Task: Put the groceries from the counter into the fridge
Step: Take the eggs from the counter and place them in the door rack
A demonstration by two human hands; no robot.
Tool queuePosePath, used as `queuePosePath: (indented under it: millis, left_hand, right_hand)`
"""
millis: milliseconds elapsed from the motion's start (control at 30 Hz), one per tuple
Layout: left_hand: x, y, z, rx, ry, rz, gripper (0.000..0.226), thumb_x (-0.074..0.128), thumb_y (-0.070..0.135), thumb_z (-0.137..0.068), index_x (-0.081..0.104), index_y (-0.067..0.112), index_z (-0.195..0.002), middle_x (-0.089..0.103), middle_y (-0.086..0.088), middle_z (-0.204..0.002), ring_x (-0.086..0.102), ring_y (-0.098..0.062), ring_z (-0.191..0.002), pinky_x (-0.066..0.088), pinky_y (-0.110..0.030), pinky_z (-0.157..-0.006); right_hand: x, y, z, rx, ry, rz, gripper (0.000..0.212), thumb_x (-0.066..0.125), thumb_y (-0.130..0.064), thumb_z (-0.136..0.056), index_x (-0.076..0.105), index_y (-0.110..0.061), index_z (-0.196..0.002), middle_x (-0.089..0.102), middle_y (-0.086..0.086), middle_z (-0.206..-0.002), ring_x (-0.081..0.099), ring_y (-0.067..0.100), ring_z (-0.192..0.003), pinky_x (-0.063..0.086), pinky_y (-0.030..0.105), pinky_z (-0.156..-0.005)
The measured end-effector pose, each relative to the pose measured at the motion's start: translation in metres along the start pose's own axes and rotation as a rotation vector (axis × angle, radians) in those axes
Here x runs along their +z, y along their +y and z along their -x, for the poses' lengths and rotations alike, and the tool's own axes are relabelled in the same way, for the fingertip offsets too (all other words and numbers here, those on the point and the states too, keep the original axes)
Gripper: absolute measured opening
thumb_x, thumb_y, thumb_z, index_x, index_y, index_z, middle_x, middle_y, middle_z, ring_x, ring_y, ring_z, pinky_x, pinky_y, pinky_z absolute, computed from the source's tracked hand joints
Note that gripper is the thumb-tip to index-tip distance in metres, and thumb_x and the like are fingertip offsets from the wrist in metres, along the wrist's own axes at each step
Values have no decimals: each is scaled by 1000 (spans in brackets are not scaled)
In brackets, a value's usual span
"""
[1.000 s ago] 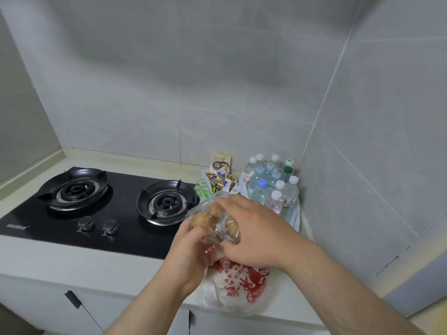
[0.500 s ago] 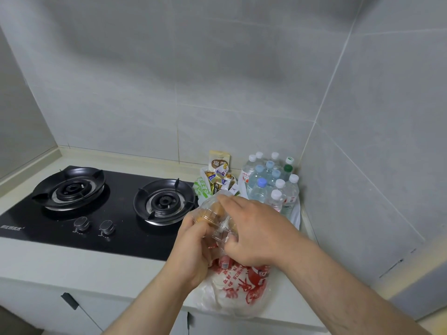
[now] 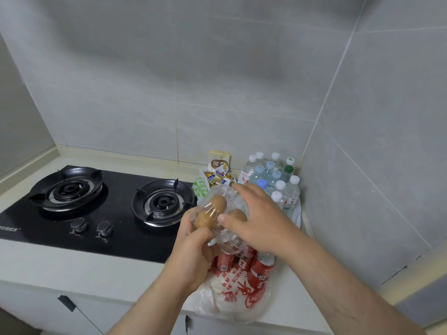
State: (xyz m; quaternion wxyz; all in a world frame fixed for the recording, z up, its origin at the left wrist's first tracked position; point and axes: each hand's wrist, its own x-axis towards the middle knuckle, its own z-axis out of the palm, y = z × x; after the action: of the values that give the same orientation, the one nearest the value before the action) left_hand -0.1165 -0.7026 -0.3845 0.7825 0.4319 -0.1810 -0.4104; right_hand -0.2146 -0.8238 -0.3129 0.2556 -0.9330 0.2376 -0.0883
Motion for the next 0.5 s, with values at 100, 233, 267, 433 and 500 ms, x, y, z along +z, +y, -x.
queuePosePath:
  millis: [100,233,267,433,500]
  left_hand:
    - [2,-4,2,19,-15,35,62,54,-1,-66,52,12,-126,67,-15,-112,62,-41,-99,42,-61,-78]
    - [1,1,5,-7,-56,153,69,66,24,-70,50,7,-135,59,-21,-128,58,-41,-112,42,-60,-81]
    - [1,2,5,-19,-74,176,69,65,29,-75,49,5,-137,56,-22,-134,55,-43,-120,43,-65,-87]
    - [0,11,7,-65,-242,267,76,71,35,-76,47,3,-140,52,-25,-137,57,-41,-118,38,-73,-96]
    - [-4,15,7,-115,-297,329,80,70,39,-76,45,5,-143,55,-23,-133,65,-34,-105,31,-75,-101]
  right_hand:
    - [-6,2,-4,54,-94,-30,103,65,-71,-72,10,-43,-154,19,-14,-161,23,9,-146,28,31,-111]
    - [-12,7,-6,36,-73,-65,98,73,-60,-75,19,-41,-153,36,-11,-152,37,7,-137,34,31,-111]
    - [-12,9,-6,28,-63,-76,95,74,-57,-75,22,-40,-153,40,-11,-149,39,7,-135,35,30,-109]
    - [-18,10,-4,-25,-30,-83,91,77,-53,-75,29,-40,-151,42,-19,-136,39,-3,-124,32,22,-101]
    - [-24,12,-5,-41,-42,-96,96,76,-59,-68,30,-41,-150,42,-23,-133,39,-6,-125,33,22,-105]
